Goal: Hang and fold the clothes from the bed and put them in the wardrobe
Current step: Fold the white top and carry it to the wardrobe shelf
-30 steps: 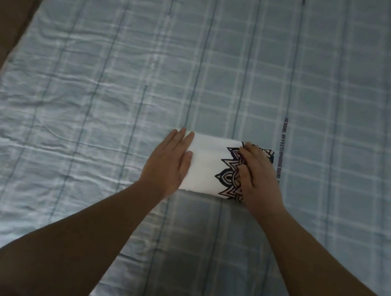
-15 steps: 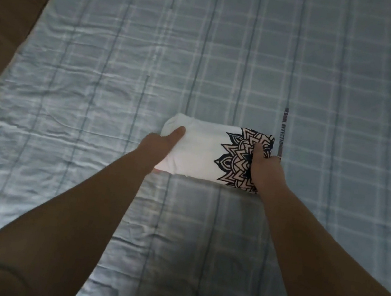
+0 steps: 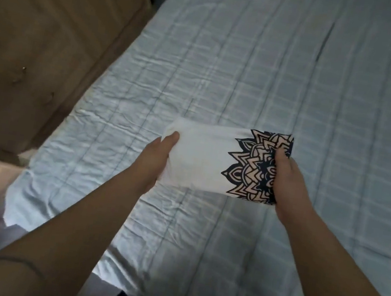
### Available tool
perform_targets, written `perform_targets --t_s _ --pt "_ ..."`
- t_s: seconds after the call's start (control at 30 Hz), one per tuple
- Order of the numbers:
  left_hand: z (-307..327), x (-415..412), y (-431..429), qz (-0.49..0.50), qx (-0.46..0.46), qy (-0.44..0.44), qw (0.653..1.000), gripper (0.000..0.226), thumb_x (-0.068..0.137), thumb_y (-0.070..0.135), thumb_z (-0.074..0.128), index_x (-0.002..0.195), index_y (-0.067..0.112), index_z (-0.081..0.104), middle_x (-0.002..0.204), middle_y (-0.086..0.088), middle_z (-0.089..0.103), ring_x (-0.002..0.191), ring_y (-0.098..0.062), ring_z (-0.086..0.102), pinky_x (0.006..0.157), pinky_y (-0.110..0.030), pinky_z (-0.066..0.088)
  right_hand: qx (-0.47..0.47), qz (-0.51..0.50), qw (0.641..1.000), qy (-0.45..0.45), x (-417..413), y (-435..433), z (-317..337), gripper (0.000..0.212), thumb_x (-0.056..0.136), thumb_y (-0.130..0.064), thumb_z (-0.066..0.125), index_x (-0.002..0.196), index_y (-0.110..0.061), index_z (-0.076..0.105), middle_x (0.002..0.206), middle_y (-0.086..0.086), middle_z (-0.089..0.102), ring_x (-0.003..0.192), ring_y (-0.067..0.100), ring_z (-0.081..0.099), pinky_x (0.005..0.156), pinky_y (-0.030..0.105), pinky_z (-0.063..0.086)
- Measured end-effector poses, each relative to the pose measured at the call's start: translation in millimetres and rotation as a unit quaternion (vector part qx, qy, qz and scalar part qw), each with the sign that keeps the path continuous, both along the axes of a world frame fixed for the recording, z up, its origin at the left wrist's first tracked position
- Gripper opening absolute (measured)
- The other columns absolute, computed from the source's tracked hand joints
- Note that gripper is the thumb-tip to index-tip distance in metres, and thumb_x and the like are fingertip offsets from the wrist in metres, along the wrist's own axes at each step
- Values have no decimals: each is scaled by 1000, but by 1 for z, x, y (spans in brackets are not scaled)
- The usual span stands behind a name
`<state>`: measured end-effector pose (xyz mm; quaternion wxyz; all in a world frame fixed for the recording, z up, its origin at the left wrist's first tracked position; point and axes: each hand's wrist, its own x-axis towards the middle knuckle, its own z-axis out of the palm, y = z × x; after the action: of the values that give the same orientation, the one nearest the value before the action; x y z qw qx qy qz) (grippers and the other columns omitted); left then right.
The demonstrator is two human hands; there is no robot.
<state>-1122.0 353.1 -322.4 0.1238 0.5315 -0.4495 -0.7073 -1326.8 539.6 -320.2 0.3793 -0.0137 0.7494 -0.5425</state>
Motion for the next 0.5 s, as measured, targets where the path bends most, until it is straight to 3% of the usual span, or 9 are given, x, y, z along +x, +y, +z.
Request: perform_targets --t_s 0.1,0.17,0.3,0.43,0.5 --pt "71 38 15 33 -60 -2 998 45 83 58 66 114 26 70 105 5 77 101 -18 71 81 -36 55 -27 29 999 36 27 4 71 40 95 -62 44 103 -29 66 99 -4 75 86 15 73 74 38 60" --pt "117 67 24 50 -101 7 994 38 84 56 64 108 27 70 103 7 77 100 -15 71 83 -35 55 -39 40 998 39 52 3 114 40 93 -63 46 101 -30 65 102 -4 74 90 18 72 78 40 59" --pt "187 137 30 91 -186 25 978 48 85 55 63 116 19 70 106 3 76 99 -15 71 78 -32 54 -71 51 995 46 112 -12 178 53 78 -71 48 105 -30 67 107 -2 73 98 22 70 88 48 57" --pt "227 231 27 146 -226 -13 963 56 73 65 63 102 19 73 100 2 75 97 -20 70 83 -42 57 -100 110 986 71 193 -46 214 37 96 -55 47 99 -23 66 97 -2 74 88 18 72 76 36 58" --pt "240 290 25 179 -248 -34 951 48 79 60 62 92 16 72 93 -1 74 90 -20 69 81 -39 55 -102 154 979 83 244 -68 225 38 97 -55 47 99 -22 66 96 -2 74 87 18 72 77 37 58"
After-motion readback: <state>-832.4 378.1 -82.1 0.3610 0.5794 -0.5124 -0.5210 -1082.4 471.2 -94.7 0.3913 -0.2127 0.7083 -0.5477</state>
